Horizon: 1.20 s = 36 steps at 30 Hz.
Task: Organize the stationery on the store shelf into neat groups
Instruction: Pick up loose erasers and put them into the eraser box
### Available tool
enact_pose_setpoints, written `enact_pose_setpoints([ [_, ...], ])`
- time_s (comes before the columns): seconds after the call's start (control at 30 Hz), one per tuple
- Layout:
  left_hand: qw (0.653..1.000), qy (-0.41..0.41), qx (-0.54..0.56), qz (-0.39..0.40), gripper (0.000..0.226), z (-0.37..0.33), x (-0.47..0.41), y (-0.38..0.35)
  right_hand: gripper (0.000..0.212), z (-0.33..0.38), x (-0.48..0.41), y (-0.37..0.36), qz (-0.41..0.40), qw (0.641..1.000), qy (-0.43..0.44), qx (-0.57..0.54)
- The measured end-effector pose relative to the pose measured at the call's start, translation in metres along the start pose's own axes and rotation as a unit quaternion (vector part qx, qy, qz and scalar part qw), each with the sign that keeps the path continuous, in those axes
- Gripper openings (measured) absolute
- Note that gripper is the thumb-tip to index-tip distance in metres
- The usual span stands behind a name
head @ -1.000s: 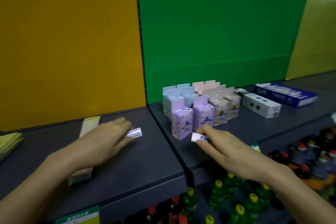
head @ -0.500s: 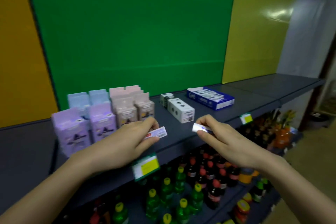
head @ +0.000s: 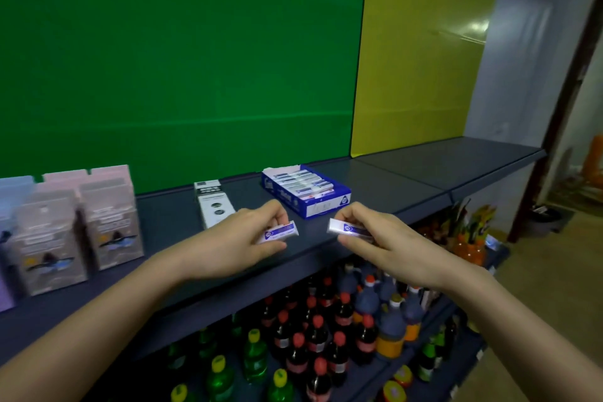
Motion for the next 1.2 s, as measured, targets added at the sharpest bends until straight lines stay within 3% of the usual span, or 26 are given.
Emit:
enact_pose_setpoints([
  [0.07,1.000,0.006,-0.001,0.007,0.010,0.003,-0.022,-0.003,0.012,-0.023,-0.010,0.001,-0.013,1.000,0.003,0.007],
  [0.2,0.999,0.037,-0.021,0.022,0.032,0.018,-0.065,-0.005,0.013,-0.071,-0.035,0.000,-0.025,1.000,-0.009,0.000],
  [0.47,0.994,0.074,-0.074,0.027,0.009,0.048,-0.143,0.003,0.027,-0.139,-0.110,0.001,-0.009,0.998,0.023,0.064],
  [0.57,0.990,0.083,-0.113,0.009,0.026,0.064,-0.161,-0.002,0.028,-0.154,-0.132,-0.005,0.016,0.997,0.046,0.065],
  [0.93,0.979,0.147,-0.106,-0.098,0.022,0.084,-0.180,-0.012,0.026,-0.181,-0.184,-0.031,0.108,0.984,0.138,-0.022],
  [1.2,0.958,0.210,-0.138,-0.141,0.026,0.083,-0.180,-0.015,0.027,-0.189,-0.193,-0.037,0.125,0.972,0.196,0.019],
])
Point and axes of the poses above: each hand's wrist, its own x-axis away from the middle knuckle, its own y-axis out of the back of the hand, z = x × y, the point moved 4 cm from there along -x, towards the middle knuckle, and after that the axes turned 15 degrees about x, right-handed, at the moved point
